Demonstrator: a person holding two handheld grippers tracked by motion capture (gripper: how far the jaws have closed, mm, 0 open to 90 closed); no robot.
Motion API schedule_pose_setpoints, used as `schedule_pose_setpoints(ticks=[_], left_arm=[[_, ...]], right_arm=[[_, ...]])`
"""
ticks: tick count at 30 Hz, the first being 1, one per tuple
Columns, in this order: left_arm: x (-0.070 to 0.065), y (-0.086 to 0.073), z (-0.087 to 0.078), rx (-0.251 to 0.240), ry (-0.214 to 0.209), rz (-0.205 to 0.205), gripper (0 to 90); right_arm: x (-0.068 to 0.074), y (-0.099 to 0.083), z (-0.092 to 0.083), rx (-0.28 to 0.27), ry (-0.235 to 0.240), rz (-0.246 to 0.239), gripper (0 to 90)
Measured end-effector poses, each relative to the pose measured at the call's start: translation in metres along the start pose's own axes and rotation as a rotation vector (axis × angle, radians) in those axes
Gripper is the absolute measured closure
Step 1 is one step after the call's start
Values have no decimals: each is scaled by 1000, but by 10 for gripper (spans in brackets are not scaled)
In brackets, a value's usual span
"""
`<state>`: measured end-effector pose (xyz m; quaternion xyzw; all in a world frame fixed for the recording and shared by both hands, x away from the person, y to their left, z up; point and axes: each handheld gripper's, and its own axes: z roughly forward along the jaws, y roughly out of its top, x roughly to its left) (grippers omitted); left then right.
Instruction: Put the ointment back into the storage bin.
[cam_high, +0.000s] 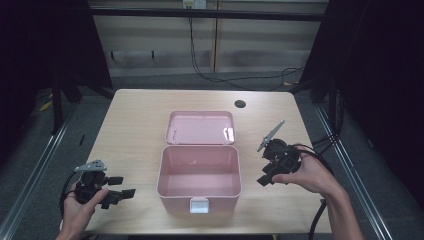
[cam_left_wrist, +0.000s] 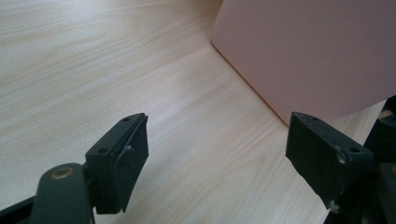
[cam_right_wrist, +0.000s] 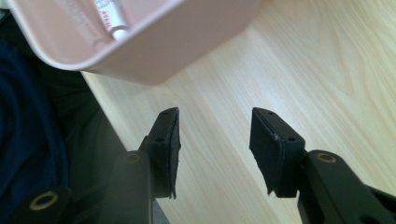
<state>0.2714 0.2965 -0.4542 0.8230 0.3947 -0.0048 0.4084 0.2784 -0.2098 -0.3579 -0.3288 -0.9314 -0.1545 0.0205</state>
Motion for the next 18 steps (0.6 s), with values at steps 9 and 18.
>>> schedule_pose_setpoints(ticks=[9, 18], left_arm=[[0, 0, 0, 1, 2, 1, 211], [0, 0, 0, 1, 5, -1, 210]], right_arm=[[-9, -21, 13, -28, -27, 92, 534], [-17, -40, 39, -45, -33, 170, 529]])
